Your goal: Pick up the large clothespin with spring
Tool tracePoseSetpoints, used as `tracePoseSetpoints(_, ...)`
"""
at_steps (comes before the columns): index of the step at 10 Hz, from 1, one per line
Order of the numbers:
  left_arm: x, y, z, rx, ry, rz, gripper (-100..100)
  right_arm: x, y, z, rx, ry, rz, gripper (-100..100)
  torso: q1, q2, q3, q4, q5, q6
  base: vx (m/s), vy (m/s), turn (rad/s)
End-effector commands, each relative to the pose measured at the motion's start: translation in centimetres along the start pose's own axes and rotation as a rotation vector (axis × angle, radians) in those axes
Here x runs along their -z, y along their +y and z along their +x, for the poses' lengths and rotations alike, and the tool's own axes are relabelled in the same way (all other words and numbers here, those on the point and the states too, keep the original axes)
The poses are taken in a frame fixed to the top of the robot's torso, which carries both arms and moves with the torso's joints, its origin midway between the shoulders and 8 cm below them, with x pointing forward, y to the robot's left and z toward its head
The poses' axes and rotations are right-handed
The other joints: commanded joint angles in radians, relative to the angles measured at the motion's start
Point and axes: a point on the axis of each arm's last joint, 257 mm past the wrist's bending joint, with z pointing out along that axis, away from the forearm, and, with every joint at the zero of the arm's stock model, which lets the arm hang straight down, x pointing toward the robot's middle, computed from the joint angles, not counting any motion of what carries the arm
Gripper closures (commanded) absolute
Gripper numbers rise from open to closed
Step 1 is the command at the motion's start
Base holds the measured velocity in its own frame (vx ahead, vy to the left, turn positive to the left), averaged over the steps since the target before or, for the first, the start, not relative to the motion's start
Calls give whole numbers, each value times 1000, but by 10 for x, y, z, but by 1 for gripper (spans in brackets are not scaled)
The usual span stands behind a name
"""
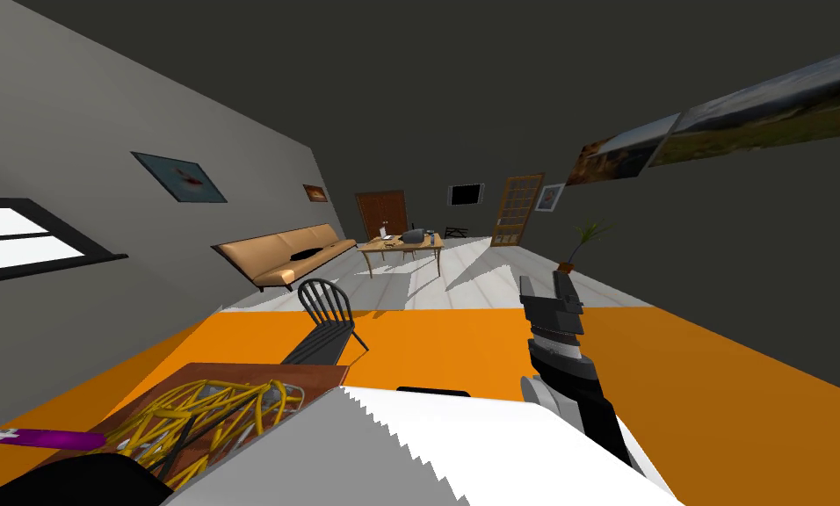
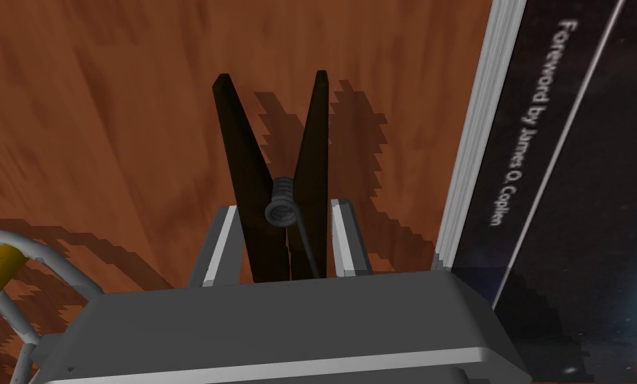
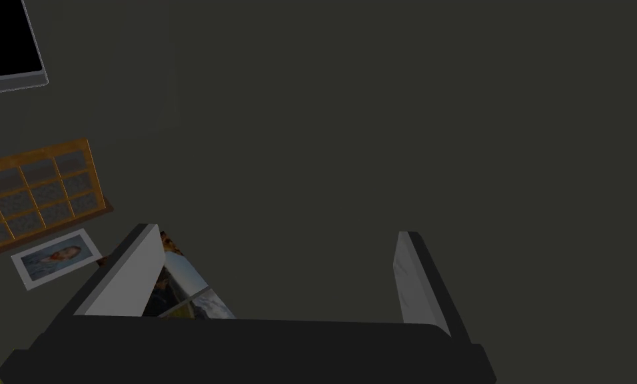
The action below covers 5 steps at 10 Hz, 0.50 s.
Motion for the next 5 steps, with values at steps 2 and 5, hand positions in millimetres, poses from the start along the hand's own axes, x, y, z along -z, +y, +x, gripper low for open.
tracePoseSetpoints(2, 3, 4, 6, -18, 3, 2, 100, 0, 0, 0, 0, 0, 0, 0, 0, 0, 0, 0, 0, 1, 81, 55, 97)
tracePoseSetpoints(5, 6, 7, 10, -66, 5, 3, 100, 0, 0, 0, 0, 0, 0, 0, 0, 1, 0, 0, 0, 0, 64, 42, 101)
